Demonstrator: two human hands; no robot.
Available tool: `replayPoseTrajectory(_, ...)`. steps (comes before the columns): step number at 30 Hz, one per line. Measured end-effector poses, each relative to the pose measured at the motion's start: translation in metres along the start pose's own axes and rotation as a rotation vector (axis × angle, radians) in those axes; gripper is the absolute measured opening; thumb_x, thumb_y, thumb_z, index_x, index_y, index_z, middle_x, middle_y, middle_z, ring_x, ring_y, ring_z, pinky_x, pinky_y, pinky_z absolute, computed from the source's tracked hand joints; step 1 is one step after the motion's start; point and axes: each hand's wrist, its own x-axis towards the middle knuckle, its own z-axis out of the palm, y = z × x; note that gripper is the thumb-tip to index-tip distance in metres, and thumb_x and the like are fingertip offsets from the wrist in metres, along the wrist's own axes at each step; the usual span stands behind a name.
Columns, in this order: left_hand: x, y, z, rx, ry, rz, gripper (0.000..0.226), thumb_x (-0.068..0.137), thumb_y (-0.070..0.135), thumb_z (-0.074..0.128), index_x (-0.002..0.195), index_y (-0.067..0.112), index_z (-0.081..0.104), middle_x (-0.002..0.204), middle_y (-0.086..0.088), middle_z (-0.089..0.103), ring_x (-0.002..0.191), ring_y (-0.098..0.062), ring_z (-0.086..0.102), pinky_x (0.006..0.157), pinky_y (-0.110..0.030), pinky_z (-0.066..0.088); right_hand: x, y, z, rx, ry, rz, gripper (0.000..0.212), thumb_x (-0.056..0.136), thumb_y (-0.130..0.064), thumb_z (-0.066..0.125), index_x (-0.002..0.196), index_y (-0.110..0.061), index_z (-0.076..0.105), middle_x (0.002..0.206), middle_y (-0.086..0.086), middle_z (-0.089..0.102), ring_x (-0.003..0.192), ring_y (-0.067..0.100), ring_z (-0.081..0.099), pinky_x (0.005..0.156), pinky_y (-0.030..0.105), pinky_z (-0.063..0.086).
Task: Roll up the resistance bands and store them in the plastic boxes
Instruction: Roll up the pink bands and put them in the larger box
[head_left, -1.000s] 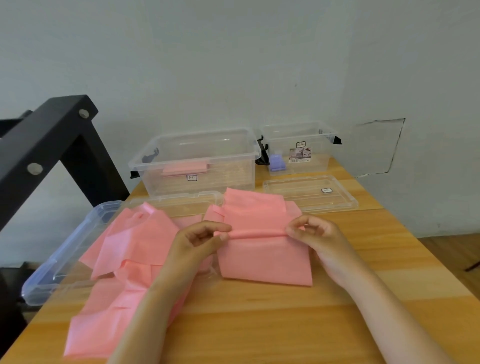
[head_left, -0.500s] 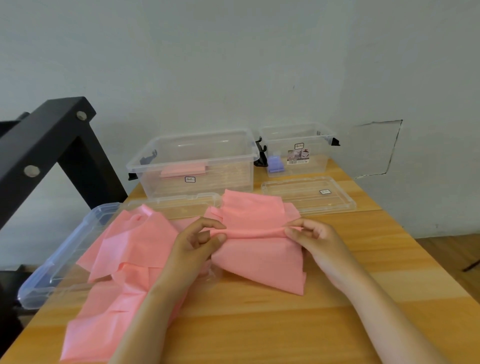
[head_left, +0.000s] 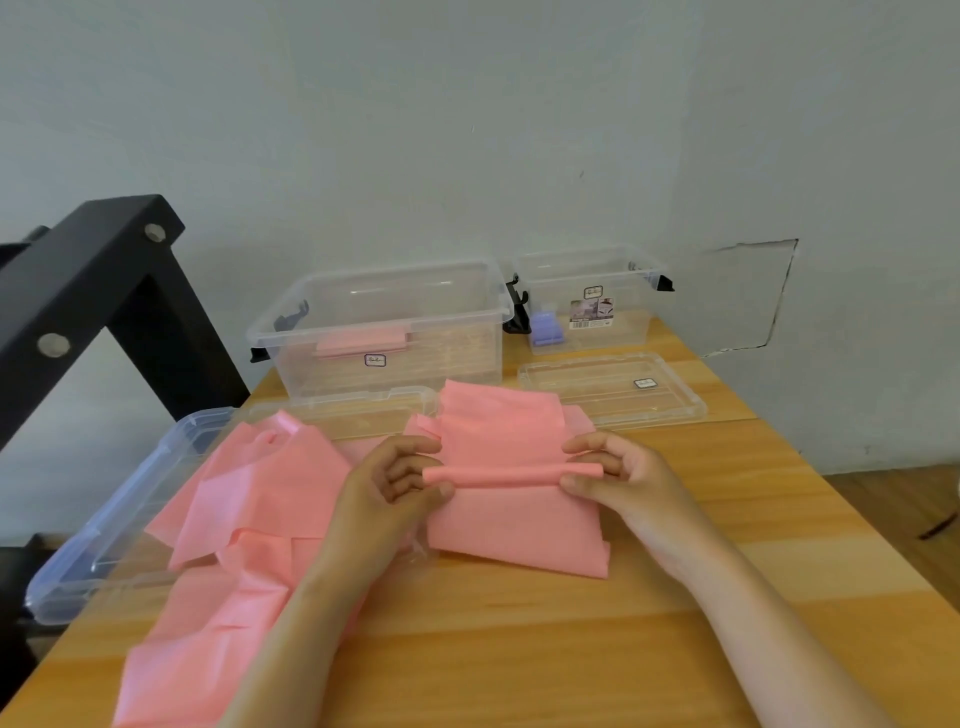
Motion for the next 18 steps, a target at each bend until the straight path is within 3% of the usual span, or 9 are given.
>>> replayPoseTrajectory(1, 0.0004, 0.0004, 0.0011, 0.022, -0.006, 0.012, 0.023, 0.078, -0.012, 0.068, 0.094, 0.004, 0.064, 0.075, 0.001, 0.063, 0.07, -0.011, 0.056, 0.061, -0.014, 0.047, 0.0, 0.0002, -0.0001, -0.021, 0.0, -0.002, 0.017, 0.081, -0.002, 0.071, 0.091, -0.014, 0.068, 0.084, -0.003, 0.071, 0.073, 0.003, 0.064, 0.062, 0.011, 0.046)
replayPoseTrajectory(4, -0.0008, -0.0003, 0.0021, 0.026, -0.039, -0.006, 0.009, 0.088, -0.001, 0.061, 0.089, 0.006, 0.057, 0.063, -0.003, 0.056, 0.051, -0.02, 0.043, 0.041, -0.021, 0.036, -0.0002, 0.0013, 0.0004, -0.062, 0.001, -0.019, 0.01, 0.083, -0.01, 0.071, 0.086, -0.02, 0.071, 0.084, -0.001, 0.067, 0.076, 0.006, 0.061, 0.066, 0.015, 0.044)
replayPoseTrajectory(7, -0.0033, 0.0021, -0.0002, -0.031, -0.064, -0.053, 0.009, 0.092, 0.005, 0.058, 0.091, 0.013, 0.057, 0.063, -0.012, 0.05, 0.053, -0.027, 0.034, 0.042, -0.023, 0.032, -0.0005, 0.0006, 0.0012, -0.049, -0.025, -0.018, 0.01, 0.083, -0.018, 0.073, 0.083, -0.027, 0.07, 0.081, 0.008, 0.06, 0.076, 0.017, 0.053, 0.066, 0.028, 0.037)
replayPoseTrajectory(10, -0.0064, 0.006, 0.0009, -0.091, -0.042, -0.045, 0.015, 0.091, -0.002, 0.055, 0.087, 0.011, 0.06, 0.061, 0.002, 0.051, 0.045, -0.014, 0.037, 0.036, -0.018, 0.032, -0.0012, -0.0014, 0.0008, 0.008, -0.073, -0.003, 0.015, 0.081, -0.007, 0.073, 0.084, -0.021, 0.067, 0.075, 0.001, 0.064, 0.072, 0.013, 0.058, 0.061, 0.02, 0.042)
replayPoseTrajectory(12, -0.0068, 0.0064, 0.0019, -0.066, -0.023, -0.014, 0.01, 0.092, 0.001, 0.056, 0.085, 0.007, 0.06, 0.064, 0.003, 0.051, 0.043, -0.008, 0.038, 0.036, -0.017, 0.034, -0.0015, -0.0016, 0.0021, -0.014, -0.072, -0.014, 0.011, 0.079, -0.011, 0.073, 0.081, -0.02, 0.068, 0.073, -0.006, 0.065, 0.07, 0.007, 0.059, 0.059, 0.015, 0.041)
replayPoseTrajectory(15, -0.0027, 0.0016, 0.001, -0.017, -0.001, -0.018, 0.01, 0.088, 0.0, 0.061, 0.093, 0.01, 0.061, 0.07, -0.003, 0.057, 0.048, -0.016, 0.04, 0.037, -0.019, 0.035, -0.0009, 0.0004, 0.0026, -0.022, -0.041, -0.013, 0.012, 0.08, -0.011, 0.073, 0.084, -0.021, 0.068, 0.074, -0.007, 0.067, 0.069, 0.005, 0.059, 0.059, 0.014, 0.041)
replayPoseTrajectory(18, 0.0002, -0.001, -0.0004, -0.014, -0.012, -0.02, 0.025, 0.082, -0.007, 0.066, 0.099, 0.011, 0.062, 0.082, -0.01, 0.062, 0.07, -0.022, 0.051, 0.052, -0.025, 0.047, 0.0003, 0.0018, 0.0012, -0.024, -0.019, -0.004, 0.018, 0.08, -0.003, 0.072, 0.091, -0.017, 0.071, 0.08, -0.005, 0.07, 0.074, 0.004, 0.063, 0.062, 0.011, 0.045)
